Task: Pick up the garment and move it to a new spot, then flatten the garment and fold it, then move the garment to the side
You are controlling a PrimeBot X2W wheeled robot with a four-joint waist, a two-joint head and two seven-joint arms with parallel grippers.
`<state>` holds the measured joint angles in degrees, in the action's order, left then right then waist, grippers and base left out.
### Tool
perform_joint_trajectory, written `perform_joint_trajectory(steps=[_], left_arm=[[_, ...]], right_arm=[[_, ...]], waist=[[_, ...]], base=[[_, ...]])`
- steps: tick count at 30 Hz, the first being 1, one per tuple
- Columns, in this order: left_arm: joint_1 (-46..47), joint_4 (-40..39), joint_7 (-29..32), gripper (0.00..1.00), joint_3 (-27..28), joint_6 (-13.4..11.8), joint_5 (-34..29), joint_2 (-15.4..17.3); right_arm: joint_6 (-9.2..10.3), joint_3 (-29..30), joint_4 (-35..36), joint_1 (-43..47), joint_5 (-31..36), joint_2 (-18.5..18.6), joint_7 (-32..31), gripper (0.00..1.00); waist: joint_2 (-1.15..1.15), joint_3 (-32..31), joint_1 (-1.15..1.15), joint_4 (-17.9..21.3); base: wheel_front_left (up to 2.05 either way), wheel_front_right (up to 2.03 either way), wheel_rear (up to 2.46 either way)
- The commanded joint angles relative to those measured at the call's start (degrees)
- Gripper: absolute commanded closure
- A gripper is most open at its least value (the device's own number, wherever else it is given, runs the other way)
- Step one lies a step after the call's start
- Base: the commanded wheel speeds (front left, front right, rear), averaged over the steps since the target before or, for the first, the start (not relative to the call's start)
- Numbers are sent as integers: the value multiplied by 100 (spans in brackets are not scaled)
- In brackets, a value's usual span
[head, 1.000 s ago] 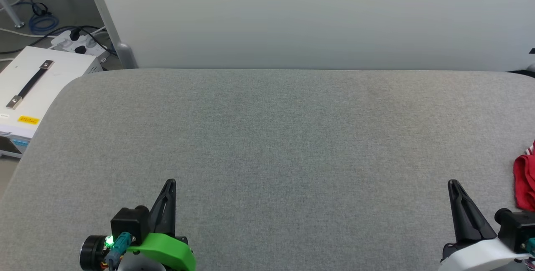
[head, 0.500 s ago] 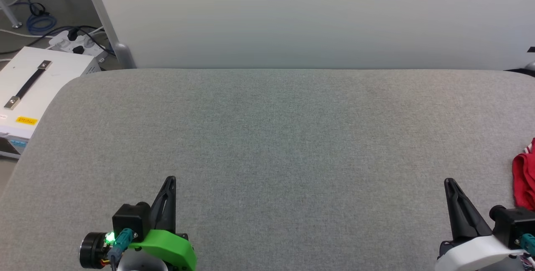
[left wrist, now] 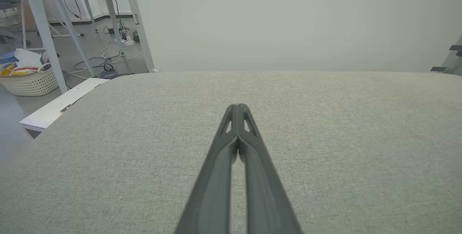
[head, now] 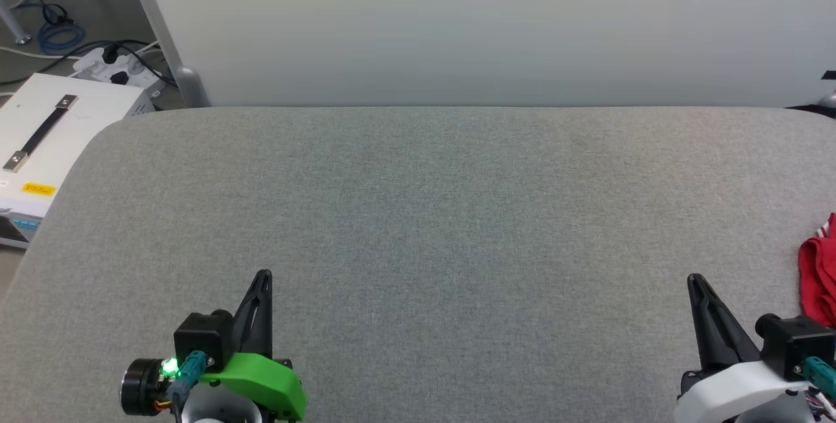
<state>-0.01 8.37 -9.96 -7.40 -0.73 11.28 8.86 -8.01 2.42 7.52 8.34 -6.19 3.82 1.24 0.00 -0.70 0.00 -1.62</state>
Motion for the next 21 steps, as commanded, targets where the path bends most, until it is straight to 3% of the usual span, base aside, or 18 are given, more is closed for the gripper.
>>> perform_joint_trajectory(steps=[1, 21], left_arm=[[0, -47, 36, 100, 36, 25, -95, -54], [0, -235, 265, 100, 204, 36, -341, -184]], right_arm=[[18, -15, -39, -118, 49, -17, -13, 100], [26, -70, -209, -289, 185, -35, -40, 100]], waist=[[0, 1, 0, 3], [0, 18, 0, 41]], base=[[0, 0, 0], [0, 0, 0]])
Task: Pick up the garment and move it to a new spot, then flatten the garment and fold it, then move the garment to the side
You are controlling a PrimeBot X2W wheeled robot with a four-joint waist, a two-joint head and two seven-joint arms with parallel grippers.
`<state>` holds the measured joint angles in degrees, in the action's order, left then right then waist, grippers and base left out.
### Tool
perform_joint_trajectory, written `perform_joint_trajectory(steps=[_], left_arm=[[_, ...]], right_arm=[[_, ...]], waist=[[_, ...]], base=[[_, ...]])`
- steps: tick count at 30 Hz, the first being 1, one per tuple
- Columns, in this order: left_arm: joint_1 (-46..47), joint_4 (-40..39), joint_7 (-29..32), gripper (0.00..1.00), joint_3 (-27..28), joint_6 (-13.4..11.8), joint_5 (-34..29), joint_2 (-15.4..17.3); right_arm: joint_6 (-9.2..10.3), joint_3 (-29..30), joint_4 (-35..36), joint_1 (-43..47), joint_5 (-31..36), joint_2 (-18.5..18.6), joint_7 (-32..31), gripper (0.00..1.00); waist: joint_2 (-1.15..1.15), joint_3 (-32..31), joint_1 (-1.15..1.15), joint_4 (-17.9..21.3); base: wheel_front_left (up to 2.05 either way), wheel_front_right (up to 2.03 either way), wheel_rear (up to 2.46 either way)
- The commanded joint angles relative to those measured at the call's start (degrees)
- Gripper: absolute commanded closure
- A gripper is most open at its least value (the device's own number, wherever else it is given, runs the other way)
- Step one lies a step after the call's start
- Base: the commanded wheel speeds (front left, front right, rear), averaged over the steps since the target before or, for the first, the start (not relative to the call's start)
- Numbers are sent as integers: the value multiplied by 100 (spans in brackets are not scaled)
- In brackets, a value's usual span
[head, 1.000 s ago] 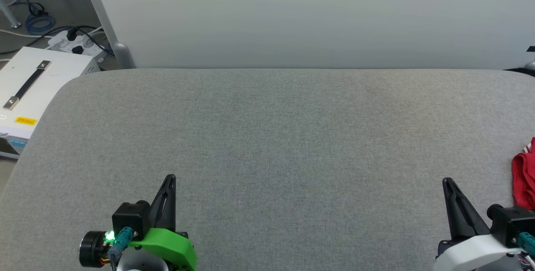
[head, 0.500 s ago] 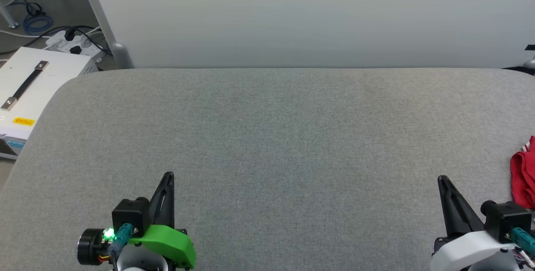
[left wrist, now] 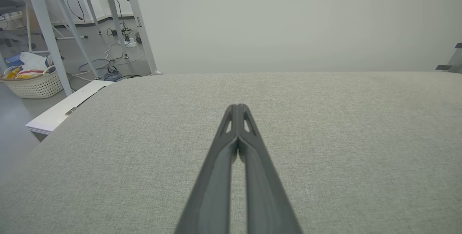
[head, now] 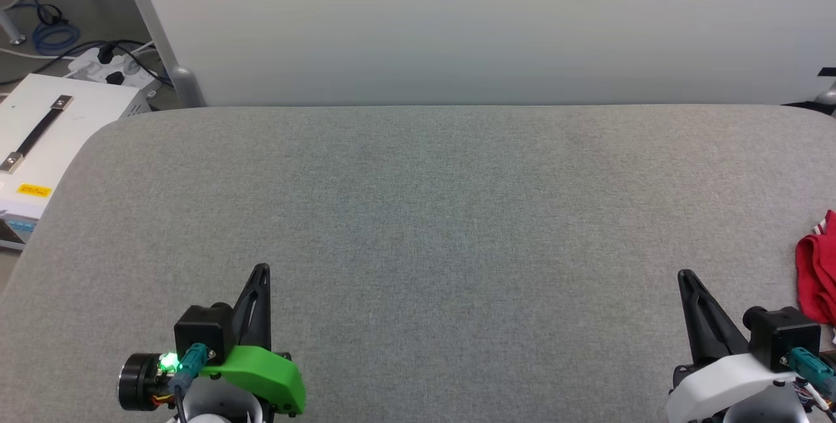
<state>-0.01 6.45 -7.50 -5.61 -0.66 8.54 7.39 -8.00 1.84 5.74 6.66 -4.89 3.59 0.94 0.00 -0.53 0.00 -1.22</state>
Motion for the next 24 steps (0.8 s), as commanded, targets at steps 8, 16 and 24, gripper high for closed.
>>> perform_joint_trajectory(steps=[8, 16, 24], left_arm=[[0, -130, 124, 100, 102, 35, -180, -96], [1, -206, 215, 100, 169, 40, -279, -148], [1, -281, 307, 100, 236, 44, -377, -200]], right_arm=[[29, -36, -109, -199, 118, -21, -22, 100], [32, -58, -177, -267, 172, -28, -32, 100], [36, -79, -245, -335, 226, -35, -43, 100]], waist=[[0, 8, 0, 18], [0, 14, 0, 33], [0, 21, 0, 48]], base=[[0, 0, 0], [0, 0, 0], [0, 0, 0]])
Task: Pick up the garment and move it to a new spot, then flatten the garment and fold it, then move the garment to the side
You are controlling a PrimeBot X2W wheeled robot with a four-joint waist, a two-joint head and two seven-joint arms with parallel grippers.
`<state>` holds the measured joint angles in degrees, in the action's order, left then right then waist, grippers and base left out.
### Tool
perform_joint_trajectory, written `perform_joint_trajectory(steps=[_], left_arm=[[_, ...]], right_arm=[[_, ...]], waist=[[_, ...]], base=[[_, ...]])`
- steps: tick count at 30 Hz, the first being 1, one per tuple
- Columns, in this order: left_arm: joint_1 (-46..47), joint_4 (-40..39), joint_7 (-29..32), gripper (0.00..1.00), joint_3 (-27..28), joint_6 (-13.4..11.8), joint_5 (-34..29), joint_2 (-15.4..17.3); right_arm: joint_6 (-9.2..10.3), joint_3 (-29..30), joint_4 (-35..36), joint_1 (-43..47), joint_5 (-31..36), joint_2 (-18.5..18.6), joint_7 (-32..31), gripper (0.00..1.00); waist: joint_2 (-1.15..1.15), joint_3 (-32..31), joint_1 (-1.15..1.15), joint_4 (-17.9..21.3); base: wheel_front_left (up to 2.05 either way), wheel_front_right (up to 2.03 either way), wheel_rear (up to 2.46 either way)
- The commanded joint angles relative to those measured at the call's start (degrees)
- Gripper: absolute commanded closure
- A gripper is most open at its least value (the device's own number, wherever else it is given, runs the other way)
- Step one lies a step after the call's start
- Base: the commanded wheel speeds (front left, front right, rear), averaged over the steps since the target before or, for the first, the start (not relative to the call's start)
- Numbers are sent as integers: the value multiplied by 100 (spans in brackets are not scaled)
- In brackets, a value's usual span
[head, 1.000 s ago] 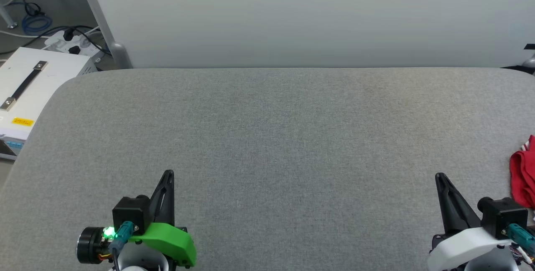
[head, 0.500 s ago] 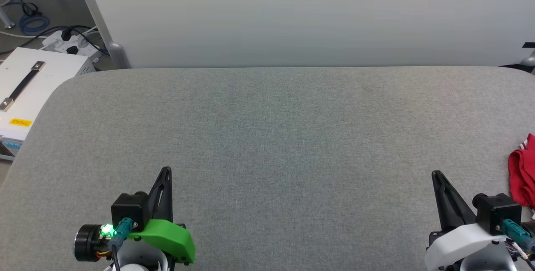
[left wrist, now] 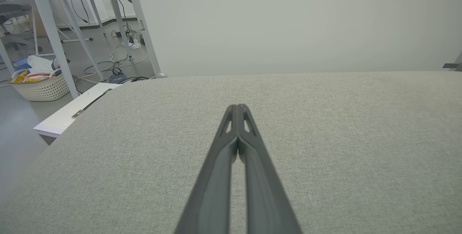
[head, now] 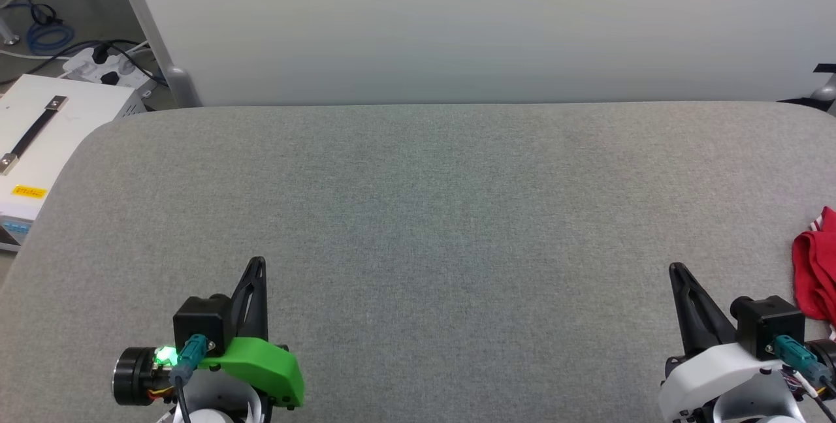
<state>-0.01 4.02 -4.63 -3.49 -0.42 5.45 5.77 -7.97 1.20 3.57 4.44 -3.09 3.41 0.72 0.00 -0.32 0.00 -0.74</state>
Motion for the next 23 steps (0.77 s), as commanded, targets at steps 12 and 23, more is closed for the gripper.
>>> perform_joint_trajectory(steps=[12, 23], left_arm=[[1, -151, 158, 100, 125, 27, -217, -117], [1, -274, 308, 100, 235, 35, -379, -202]], right_arm=[[37, -48, -130, -217, 128, -29, -37, 100], [43, -84, -241, -329, 217, -41, -54, 100]], waist=[[0, 10, 0, 24], [0, 21, 0, 48]], base=[[0, 0, 0], [0, 0, 0]])
